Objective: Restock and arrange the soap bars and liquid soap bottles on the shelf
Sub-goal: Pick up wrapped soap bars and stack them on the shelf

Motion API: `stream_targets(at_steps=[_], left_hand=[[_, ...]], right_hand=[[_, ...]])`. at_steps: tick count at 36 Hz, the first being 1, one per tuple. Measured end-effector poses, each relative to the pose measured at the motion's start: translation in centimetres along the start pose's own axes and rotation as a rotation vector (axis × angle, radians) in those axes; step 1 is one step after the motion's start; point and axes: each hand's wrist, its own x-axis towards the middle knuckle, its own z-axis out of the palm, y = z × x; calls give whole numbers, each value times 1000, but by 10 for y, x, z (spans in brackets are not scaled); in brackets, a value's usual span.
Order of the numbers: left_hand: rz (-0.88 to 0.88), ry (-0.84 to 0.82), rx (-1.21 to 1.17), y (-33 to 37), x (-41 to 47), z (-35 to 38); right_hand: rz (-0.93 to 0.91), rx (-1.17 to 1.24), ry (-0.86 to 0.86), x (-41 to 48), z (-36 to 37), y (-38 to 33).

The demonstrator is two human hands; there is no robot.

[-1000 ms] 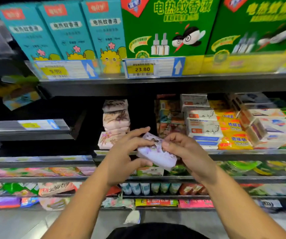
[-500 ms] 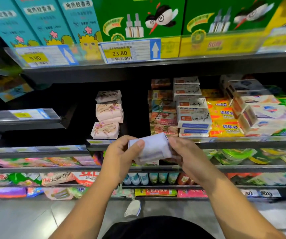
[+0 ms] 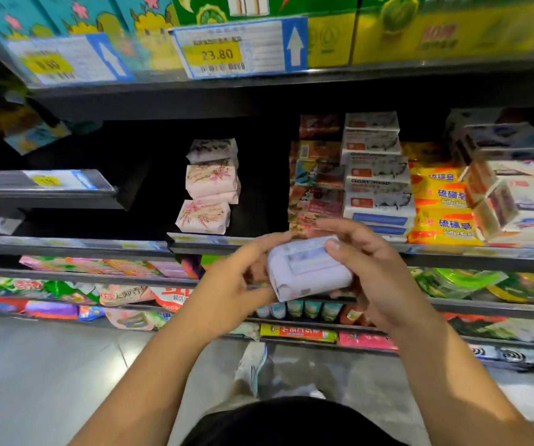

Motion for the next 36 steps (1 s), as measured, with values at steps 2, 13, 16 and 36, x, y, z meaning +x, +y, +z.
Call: stream_targets(at_steps=[2, 13, 16, 36], left_hand=[[86, 97, 170, -1, 3, -3], [239, 289, -91, -6, 2, -3], [197, 296, -223, -1, 1, 1], [220, 57, -231, -51, -3, -74]], right_hand=[[47, 7, -36, 2, -1, -1], [-61, 70, -302, 14, -9, 4], [-89, 17, -261, 16, 0, 2], [85, 171, 110, 45, 90, -1]])
